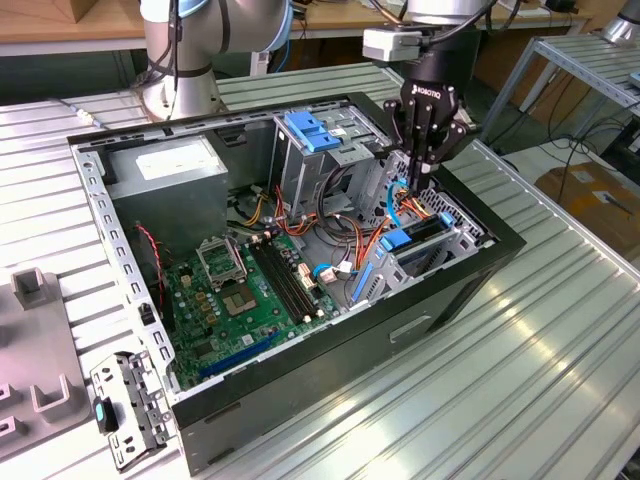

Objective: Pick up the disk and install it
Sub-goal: 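Insert the second disk wire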

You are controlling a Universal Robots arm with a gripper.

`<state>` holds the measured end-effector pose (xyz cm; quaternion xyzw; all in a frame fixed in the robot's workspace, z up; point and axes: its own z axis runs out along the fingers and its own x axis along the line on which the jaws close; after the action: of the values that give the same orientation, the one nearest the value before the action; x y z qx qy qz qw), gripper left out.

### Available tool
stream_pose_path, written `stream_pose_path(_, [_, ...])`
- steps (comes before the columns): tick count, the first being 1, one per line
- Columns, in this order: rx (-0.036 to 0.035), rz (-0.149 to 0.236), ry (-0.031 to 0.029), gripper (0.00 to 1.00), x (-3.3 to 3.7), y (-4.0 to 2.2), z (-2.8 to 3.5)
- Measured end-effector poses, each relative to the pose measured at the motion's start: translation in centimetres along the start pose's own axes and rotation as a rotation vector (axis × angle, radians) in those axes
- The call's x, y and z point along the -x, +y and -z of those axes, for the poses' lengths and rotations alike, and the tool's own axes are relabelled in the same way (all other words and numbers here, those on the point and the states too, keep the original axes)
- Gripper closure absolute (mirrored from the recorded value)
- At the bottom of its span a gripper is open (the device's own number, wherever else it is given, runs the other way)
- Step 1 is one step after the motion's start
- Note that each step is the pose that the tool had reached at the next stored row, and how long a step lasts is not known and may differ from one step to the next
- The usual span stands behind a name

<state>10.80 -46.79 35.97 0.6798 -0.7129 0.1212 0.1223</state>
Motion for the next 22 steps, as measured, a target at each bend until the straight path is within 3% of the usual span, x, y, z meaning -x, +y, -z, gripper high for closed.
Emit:
stream_pose_path(3, [-0.0010,0.001,-0.0059,0.84,-0.50,0.04,-0.22])
stream_pose_path(9, [-0.0050,0.004,-0.0094,0.84,-1.22,0.04,-0.52])
stream_pose_path(19, [-0.0051,0.004,-0.0098,0.84,-1.23,0.04,-0.52])
stream_pose_path(22, [-0.0049,0.004,-0.0131,0.84,-1.26,0.04,-0.53])
